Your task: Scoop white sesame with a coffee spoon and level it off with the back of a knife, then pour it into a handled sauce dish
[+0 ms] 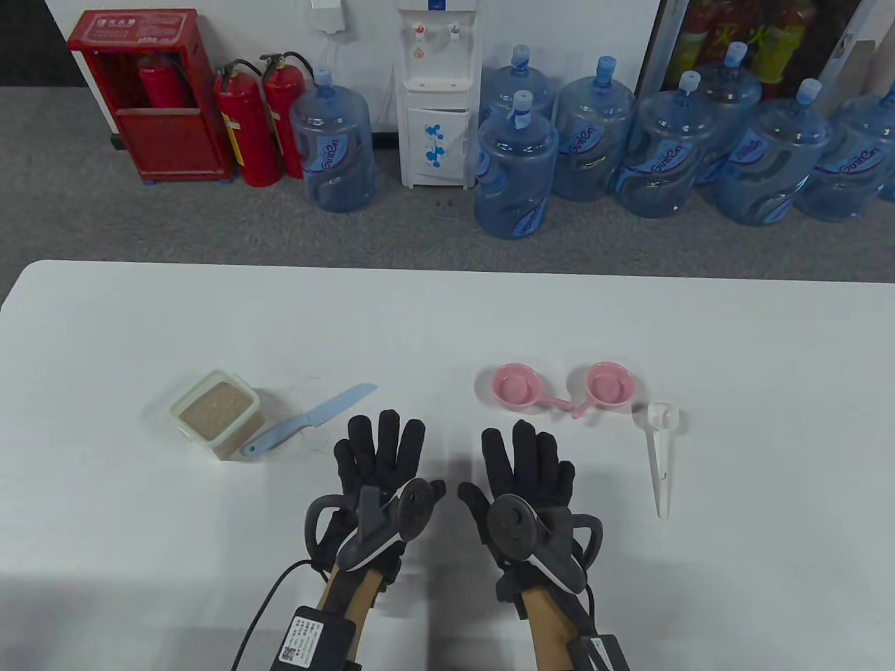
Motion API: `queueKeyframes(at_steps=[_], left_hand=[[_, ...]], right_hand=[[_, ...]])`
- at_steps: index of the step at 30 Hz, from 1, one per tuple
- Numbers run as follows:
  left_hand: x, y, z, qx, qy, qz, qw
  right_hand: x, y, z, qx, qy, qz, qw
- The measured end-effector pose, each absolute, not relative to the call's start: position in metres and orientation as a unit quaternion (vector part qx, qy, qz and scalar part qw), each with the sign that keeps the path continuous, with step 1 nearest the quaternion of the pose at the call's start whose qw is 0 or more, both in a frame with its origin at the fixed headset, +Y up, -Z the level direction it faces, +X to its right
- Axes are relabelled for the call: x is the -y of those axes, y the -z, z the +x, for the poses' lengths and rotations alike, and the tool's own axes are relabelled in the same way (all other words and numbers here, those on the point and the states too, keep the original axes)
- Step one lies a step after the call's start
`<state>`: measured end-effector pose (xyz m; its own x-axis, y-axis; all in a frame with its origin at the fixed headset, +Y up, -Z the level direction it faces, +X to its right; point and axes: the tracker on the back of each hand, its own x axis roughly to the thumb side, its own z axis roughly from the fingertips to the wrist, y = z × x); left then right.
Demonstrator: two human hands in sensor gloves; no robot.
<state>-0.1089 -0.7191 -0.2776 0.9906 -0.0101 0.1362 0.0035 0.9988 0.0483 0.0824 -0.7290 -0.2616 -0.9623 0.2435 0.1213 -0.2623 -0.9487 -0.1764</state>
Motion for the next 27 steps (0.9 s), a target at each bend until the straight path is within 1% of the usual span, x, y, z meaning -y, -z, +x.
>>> queueKeyframes(at_steps=[11, 16, 18, 22, 27], left_hand=[[0.725, 0.283, -0.112, 0.057, -0.007, 0.002, 0.998], [0.719, 0.294, -0.12, 0.041, 0.002, -0.009, 0.999], [0.713, 0.301, -0.13, 0.028, -0.005, -0.009, 1.0], [0.695, 0.323, -0.164, -0.011, -0.021, -0.008, 1.0], [0.669, 0.353, -0.213, -0.054, 0.017, -0.007, 0.998]], right_hand=[[0.729, 0.264, 0.084, 0.088, -0.985, 0.045, 0.145], [0.728, 0.264, 0.085, 0.091, -0.984, 0.045, 0.149], [0.728, 0.264, 0.086, 0.089, -0.983, 0.045, 0.151], [0.729, 0.265, 0.086, 0.087, -0.984, 0.044, 0.152], [0.728, 0.265, 0.088, 0.086, -0.984, 0.041, 0.151]])
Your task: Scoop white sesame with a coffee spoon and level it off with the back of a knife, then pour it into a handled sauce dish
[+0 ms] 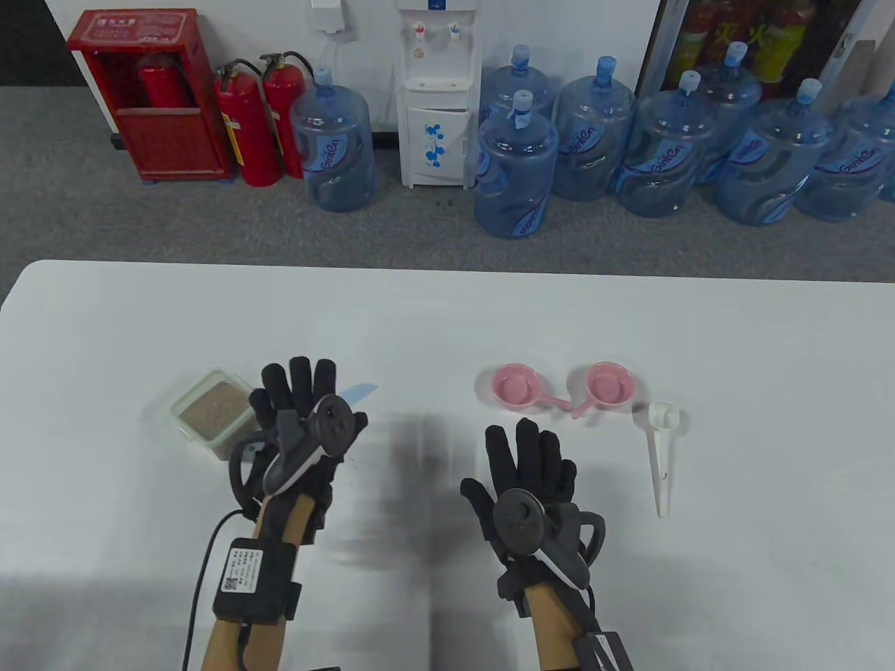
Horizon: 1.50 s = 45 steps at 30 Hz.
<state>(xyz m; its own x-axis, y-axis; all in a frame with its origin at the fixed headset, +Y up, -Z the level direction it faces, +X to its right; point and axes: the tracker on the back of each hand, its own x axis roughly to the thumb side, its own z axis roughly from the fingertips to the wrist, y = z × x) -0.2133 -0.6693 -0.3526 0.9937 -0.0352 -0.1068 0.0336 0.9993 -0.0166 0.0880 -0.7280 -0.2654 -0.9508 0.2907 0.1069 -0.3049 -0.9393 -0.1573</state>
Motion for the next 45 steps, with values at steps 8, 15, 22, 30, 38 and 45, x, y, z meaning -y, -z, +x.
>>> queueKeyframes(at_steps=[8, 15, 22, 30, 38, 45], left_hand=[[0.663, 0.385, -0.291, -0.137, 0.022, -0.048, 0.989], [0.69, 0.401, -0.328, -0.163, 0.041, -0.115, 0.979], [0.72, 0.414, -0.345, -0.157, 0.042, -0.204, 0.965], [0.728, 0.42, -0.355, -0.124, -0.025, -0.225, 0.966], [0.726, 0.418, -0.361, -0.122, -0.019, -0.172, 0.977], [0.695, 0.408, -0.35, -0.092, 0.005, -0.141, 0.986]], right_hand=[[0.729, 0.268, 0.089, 0.08, -0.985, 0.038, 0.151], [0.73, 0.27, 0.091, 0.074, -0.985, 0.033, 0.151], [0.733, 0.272, 0.091, 0.065, -0.987, 0.03, 0.143], [0.733, 0.274, 0.096, 0.065, -0.986, 0.022, 0.15], [0.733, 0.274, 0.096, 0.066, -0.986, 0.021, 0.152], [0.733, 0.274, 0.098, 0.07, -0.985, 0.019, 0.157]])
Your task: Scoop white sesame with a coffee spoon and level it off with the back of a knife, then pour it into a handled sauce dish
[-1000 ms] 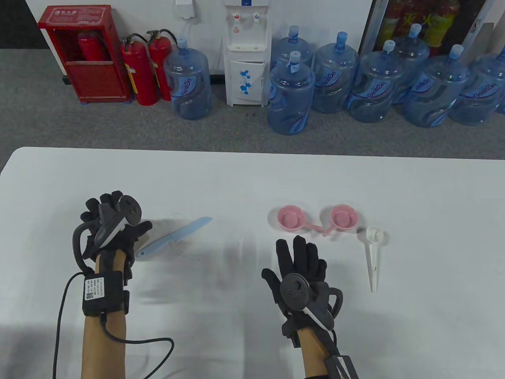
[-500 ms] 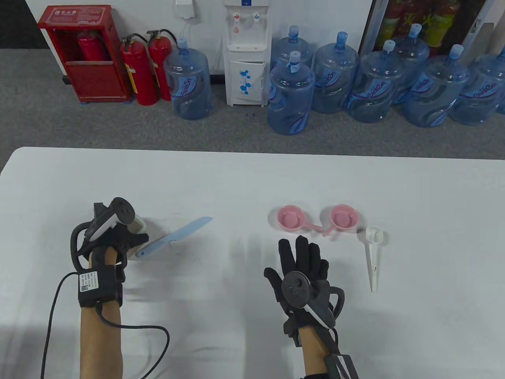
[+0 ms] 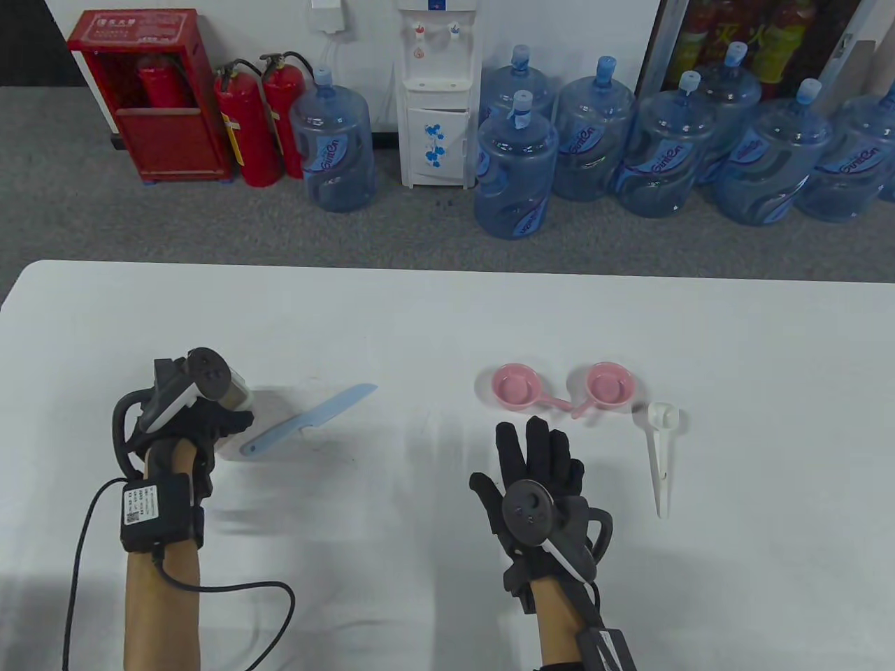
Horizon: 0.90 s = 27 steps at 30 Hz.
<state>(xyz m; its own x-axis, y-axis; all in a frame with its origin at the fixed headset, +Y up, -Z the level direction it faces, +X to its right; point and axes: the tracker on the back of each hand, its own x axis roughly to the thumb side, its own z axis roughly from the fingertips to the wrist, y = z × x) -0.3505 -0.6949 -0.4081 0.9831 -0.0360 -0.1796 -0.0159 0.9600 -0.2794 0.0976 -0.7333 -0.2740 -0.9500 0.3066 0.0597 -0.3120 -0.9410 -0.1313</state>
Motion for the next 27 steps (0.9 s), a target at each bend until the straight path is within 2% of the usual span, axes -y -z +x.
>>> queueKeyframes(at_steps=[7, 13, 16, 21, 27], left_hand=[[0.652, 0.387, -0.282, 0.041, 0.009, -0.102, 0.994], [0.64, 0.361, -0.21, 0.157, 0.031, -0.08, 0.984], [0.646, 0.347, -0.178, 0.209, 0.025, -0.089, 0.973], [0.673, 0.324, -0.129, 0.279, 0.04, -0.119, 0.952], [0.708, 0.309, -0.094, 0.317, 0.045, -0.164, 0.933]], right_hand=[[0.733, 0.273, 0.097, 0.072, -0.985, 0.024, 0.154], [0.732, 0.272, 0.097, 0.074, -0.983, 0.027, 0.165], [0.732, 0.272, 0.098, 0.076, -0.982, 0.027, 0.173], [0.732, 0.272, 0.098, 0.077, -0.979, 0.03, 0.185], [0.732, 0.272, 0.098, 0.075, -0.979, 0.031, 0.185]])
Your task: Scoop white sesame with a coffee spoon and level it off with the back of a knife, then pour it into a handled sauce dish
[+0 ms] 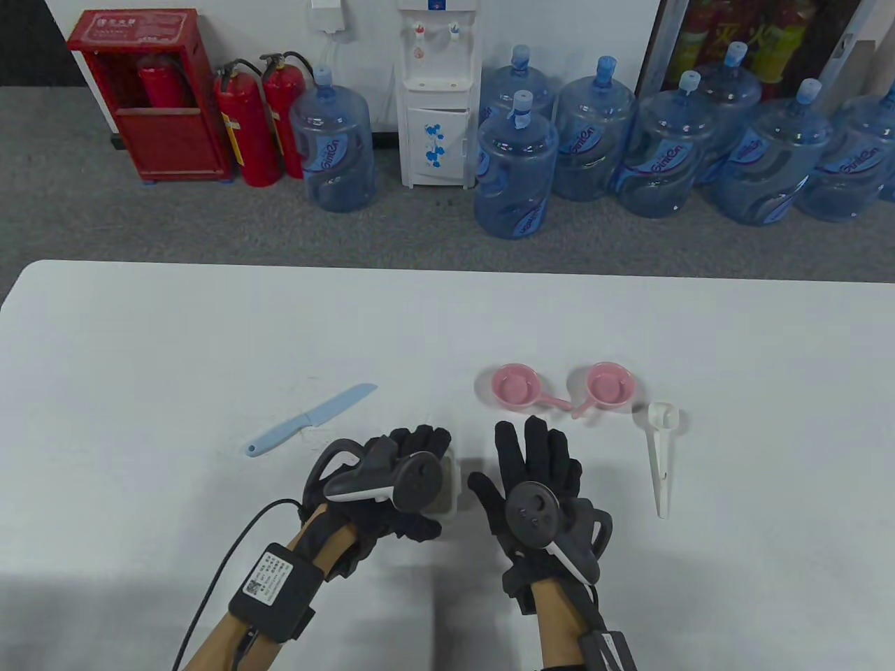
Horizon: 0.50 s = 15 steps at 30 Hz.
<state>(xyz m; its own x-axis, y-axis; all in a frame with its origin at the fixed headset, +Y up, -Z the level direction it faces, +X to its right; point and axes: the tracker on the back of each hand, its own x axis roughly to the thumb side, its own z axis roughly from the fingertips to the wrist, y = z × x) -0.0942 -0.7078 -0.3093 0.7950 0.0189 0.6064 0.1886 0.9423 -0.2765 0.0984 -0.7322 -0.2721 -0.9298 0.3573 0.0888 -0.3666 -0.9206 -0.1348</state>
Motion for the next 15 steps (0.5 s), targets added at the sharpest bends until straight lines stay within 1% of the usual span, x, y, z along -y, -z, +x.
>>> queueKeyframes(at_steps=[5, 9, 11, 14, 15], left_hand=[[0.728, 0.305, -0.081, 0.33, 0.058, -0.184, 0.924], [0.728, 0.304, -0.08, 0.328, 0.057, -0.184, 0.925], [0.73, 0.301, -0.078, 0.322, 0.074, -0.184, 0.926], [0.73, 0.301, -0.079, 0.309, 0.076, -0.205, 0.926], [0.729, 0.301, -0.081, 0.31, 0.067, -0.202, 0.927]], right_hand=[[0.732, 0.272, 0.099, 0.072, -0.979, 0.033, 0.186], [0.731, 0.272, 0.099, 0.073, -0.979, 0.032, 0.189], [0.731, 0.272, 0.099, 0.071, -0.979, 0.032, 0.19], [0.731, 0.272, 0.099, 0.07, -0.979, 0.033, 0.189], [0.731, 0.272, 0.099, 0.07, -0.979, 0.034, 0.19]])
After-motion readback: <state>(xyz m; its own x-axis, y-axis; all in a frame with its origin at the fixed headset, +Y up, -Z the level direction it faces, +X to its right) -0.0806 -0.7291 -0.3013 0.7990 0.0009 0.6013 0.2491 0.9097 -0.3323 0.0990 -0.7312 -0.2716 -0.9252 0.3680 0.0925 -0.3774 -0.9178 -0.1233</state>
